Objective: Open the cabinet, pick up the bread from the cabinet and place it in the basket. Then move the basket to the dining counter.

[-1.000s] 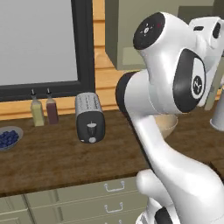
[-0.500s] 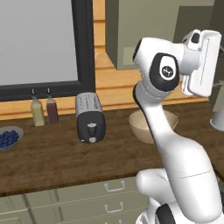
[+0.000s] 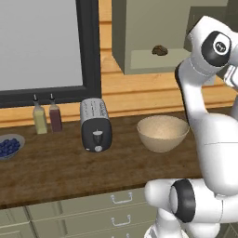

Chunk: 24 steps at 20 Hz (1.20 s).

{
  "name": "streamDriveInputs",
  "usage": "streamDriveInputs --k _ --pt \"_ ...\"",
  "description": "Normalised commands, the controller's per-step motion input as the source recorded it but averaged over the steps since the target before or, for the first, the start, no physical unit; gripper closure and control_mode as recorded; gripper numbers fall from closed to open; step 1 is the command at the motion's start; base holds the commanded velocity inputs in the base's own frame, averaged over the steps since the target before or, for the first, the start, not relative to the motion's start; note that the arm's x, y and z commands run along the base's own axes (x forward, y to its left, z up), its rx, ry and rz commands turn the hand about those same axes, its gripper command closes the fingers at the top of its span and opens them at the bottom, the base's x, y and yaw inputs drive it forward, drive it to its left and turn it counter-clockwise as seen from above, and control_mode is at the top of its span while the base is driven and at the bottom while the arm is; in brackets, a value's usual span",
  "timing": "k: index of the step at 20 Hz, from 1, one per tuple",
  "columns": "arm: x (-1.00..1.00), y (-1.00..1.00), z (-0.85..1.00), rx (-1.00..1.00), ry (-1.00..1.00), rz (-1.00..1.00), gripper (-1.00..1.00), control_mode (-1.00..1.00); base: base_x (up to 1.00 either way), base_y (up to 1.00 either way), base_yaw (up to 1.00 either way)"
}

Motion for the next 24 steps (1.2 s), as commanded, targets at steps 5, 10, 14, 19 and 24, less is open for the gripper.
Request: streamDriveInputs --k 5,10,14,19,24 --pt "0.00 -0.79 -0.10 0.11 -0.18 0.13 -1.00 -1.00 0.00 0.00 0.00" --pt "0.00 0.53 -0.07 0.00 -0.05 0.03 -1.00 -1.00 0.00 0.00 0.00" --pt "0.02 1.00 -0.39 0.03 -0.14 0.00 -1.00 -1.00 0.00 0.00 0.00" --pt "0.28 1.00 -0.89 0.23 -0.09 0.00 -1.00 -1.00 0.00 0.00 0.00" --pt "0.61 0.92 -0.92 0.40 -0.16 -0.07 -1.00 -1.00 0.00 0.00 0.00"
